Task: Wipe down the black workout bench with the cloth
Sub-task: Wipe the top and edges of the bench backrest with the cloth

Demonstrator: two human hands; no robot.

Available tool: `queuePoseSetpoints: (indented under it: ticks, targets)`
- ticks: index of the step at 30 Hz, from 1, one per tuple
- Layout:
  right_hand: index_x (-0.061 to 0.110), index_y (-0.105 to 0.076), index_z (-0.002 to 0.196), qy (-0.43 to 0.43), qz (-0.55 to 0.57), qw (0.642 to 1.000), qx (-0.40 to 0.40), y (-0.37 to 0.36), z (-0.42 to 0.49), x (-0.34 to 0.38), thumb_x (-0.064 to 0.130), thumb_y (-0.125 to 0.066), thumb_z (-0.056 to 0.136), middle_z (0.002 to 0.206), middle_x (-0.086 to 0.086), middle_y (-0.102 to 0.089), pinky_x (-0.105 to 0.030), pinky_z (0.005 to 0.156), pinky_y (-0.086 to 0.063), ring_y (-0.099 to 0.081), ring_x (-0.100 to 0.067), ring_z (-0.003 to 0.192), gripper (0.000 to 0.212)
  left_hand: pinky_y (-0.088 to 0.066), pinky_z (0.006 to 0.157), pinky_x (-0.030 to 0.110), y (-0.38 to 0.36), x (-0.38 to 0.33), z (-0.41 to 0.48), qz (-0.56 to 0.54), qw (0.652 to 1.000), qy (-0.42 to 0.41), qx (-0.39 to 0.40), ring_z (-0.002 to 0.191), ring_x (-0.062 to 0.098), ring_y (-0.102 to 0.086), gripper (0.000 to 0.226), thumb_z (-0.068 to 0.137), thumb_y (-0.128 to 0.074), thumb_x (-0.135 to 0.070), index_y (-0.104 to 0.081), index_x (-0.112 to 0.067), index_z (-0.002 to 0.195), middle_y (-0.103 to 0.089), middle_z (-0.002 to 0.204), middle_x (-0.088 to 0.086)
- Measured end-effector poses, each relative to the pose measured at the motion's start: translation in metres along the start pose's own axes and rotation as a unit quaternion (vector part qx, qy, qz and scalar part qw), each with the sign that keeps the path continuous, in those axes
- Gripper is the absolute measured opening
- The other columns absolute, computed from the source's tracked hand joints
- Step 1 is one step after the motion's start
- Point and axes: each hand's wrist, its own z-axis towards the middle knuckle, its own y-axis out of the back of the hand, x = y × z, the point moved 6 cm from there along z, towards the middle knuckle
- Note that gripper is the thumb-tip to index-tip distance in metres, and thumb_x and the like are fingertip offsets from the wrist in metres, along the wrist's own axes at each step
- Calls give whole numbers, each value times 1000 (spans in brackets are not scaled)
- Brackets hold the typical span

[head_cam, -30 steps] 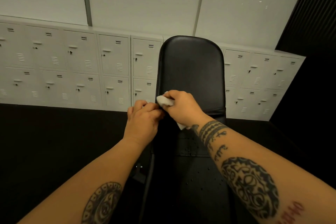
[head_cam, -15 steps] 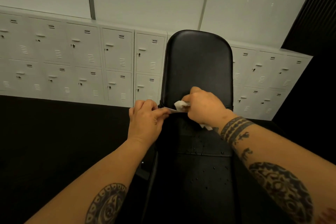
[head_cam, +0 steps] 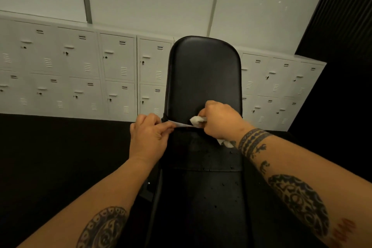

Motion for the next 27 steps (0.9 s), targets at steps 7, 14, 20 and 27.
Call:
queuePoseSetpoints:
  ticks: [7,14,20,27]
  targets:
    - [23,-62,83,-143,150,972,-109,21,-22,-79,29,-62,92,81,1,-56,-26,58,-38,-59,-20,76,11,-23,101,37,-3,-50,18,22,995,-74,65,118,15,-45,16,88,-62,-26,-69,-28,102,-60,112,-11]
    - [21,-69,98,-244,301,898,-208,19,-56,-132,27,-60,94,88,-2,-66,-24,54,-41,-60,-13,74,12,-25,99,43,-41,-115,38,66,991,-37,107,112,16,-46,20,98,-53,-48,-67,-35,107,-60,107,-13]
    - [22,-69,102,-225,332,894,-199,17,-54,-133,29,-60,95,87,1,-65,-23,54,-40,-59,-10,74,13,-25,83,38,-45,-114,14,65,987,-127,72,92,16,-55,7,90,-70,-30,-74,-31,96,-67,94,-12]
    - [24,-71,94,-80,232,964,-104,8,-15,-64,39,-66,89,90,1,-63,-30,69,-48,-63,-20,84,16,-25,78,37,-53,-102,-5,50,984,-157,60,85,22,-60,27,76,-80,-14,-79,-28,99,-72,94,-10]
